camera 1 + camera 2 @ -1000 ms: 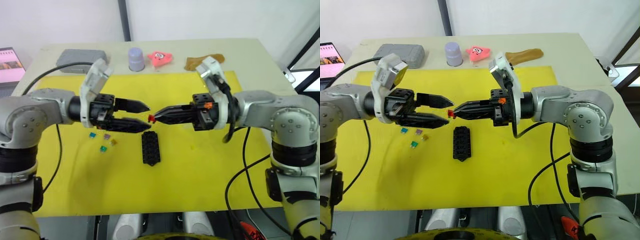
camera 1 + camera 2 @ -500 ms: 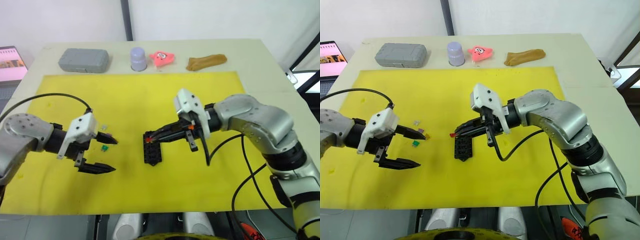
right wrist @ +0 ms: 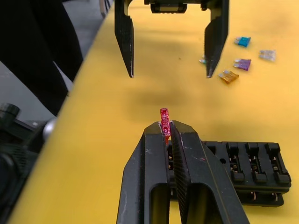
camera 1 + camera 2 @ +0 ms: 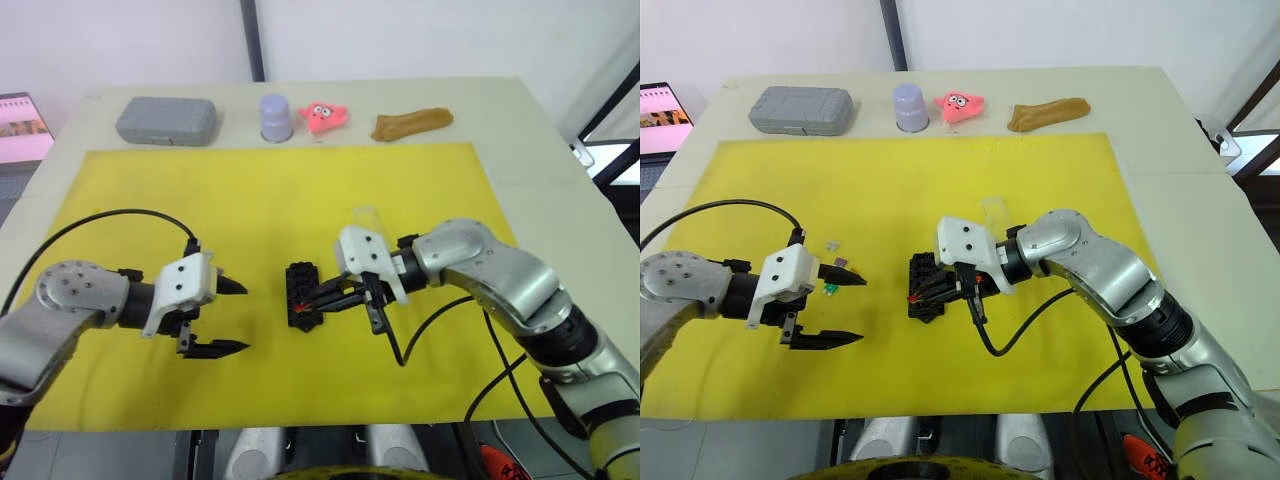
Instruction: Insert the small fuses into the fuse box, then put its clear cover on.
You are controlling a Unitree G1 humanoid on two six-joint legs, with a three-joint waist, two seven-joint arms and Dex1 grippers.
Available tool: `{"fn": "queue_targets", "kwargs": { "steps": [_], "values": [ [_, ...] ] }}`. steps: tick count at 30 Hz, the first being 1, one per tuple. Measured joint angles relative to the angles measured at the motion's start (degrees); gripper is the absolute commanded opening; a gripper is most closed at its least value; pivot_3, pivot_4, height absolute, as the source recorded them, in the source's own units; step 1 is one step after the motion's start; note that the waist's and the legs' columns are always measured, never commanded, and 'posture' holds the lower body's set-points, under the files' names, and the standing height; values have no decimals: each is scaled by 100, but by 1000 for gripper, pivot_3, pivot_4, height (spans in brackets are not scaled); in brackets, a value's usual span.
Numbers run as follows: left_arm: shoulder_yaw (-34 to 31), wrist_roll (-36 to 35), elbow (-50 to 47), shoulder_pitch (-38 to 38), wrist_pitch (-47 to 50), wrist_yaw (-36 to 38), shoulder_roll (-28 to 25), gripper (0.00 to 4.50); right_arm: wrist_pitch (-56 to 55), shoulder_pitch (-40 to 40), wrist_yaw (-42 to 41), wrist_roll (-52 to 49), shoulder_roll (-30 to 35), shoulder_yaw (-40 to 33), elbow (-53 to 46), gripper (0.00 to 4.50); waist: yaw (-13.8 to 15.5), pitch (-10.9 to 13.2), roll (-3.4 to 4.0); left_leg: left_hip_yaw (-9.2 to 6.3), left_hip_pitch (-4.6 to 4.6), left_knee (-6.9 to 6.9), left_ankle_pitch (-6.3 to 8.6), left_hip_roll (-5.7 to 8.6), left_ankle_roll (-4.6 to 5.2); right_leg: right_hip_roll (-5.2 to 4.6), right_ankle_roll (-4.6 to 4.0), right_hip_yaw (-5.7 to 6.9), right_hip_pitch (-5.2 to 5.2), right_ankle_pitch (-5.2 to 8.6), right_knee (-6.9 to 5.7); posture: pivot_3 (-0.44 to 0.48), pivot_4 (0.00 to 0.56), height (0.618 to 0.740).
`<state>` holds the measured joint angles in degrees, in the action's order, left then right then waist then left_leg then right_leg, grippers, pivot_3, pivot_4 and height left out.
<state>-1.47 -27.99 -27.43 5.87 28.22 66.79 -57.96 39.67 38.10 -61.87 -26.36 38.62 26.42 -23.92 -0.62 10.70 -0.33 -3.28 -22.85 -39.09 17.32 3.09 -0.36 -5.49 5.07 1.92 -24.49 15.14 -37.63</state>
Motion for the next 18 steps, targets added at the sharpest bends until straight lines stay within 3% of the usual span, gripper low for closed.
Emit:
{"fn": "queue_targets", "kwargs": {
  "steps": [18],
  "values": [
    [69,153,-207,-204,-1,-349,243,4468,-526,-325,-165,634,-156,13,276,0,-1,0,0,-1,2,-1,-3,0,-5,1,0,0,2,0,0,0,150,731]
  ]
}}
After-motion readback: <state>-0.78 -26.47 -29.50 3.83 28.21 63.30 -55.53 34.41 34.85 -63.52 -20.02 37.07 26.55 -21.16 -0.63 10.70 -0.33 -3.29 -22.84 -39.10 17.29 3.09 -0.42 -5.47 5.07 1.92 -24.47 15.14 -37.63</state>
